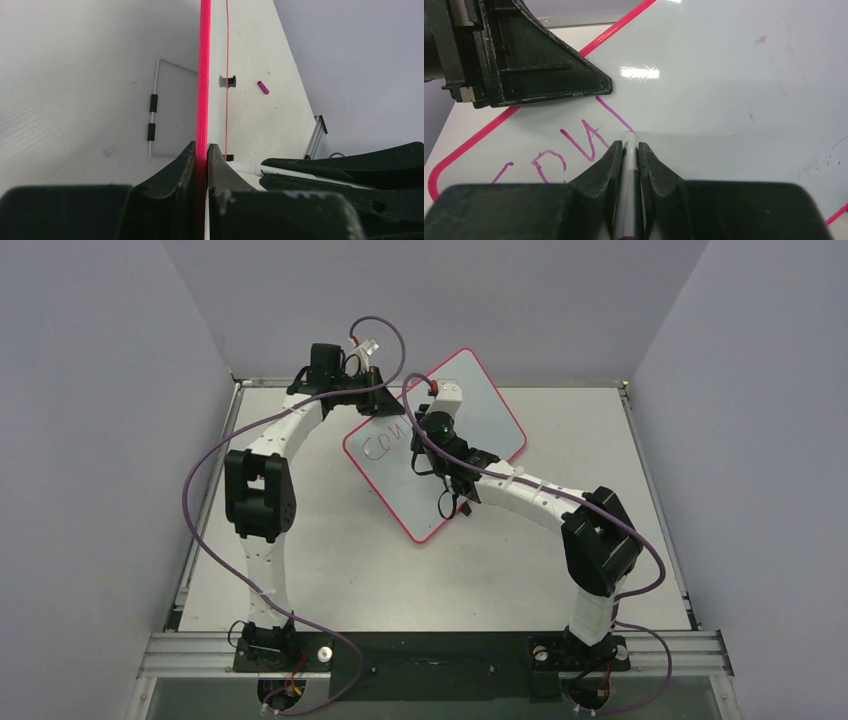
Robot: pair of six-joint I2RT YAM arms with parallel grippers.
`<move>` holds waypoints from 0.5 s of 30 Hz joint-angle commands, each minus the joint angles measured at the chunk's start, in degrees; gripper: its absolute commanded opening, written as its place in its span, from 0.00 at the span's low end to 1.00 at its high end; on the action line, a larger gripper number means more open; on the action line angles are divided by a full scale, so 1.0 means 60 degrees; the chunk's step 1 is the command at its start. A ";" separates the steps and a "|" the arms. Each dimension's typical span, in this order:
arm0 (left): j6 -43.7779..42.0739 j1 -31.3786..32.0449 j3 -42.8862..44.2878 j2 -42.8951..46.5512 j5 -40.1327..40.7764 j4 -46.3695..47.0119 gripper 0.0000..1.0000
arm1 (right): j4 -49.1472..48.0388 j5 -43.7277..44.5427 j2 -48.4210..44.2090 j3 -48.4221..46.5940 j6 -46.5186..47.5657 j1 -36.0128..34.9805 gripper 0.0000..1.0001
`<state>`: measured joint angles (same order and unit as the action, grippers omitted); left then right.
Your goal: Write a sentence on the whiteboard
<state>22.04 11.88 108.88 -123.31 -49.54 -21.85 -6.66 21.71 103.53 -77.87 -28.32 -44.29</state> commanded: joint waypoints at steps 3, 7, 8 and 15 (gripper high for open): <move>-0.0324 0.0119 -0.0090 0.0665 0.0748 0.0571 0.00 | 0.0275 -0.0172 0.0179 -0.0848 0.0054 -0.0039 0.00; -0.0325 0.0127 -0.0097 0.0680 0.0778 0.0566 0.00 | 0.0375 -0.0202 0.0318 -0.1156 0.0089 0.0010 0.00; -0.0330 0.0128 -0.0103 0.0686 0.0782 0.0576 0.00 | 0.0391 -0.0212 0.0370 -0.1238 0.0101 0.0035 0.00; -0.0334 0.0129 -0.0115 0.0713 0.0742 0.0571 0.00 | 0.0491 -0.0263 0.0587 -0.1541 0.0096 0.0160 0.00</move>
<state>22.48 12.21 108.53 -122.67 -49.08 -21.58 -3.73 20.80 105.80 -84.18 -27.88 -44.07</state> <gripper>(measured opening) 0.056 0.100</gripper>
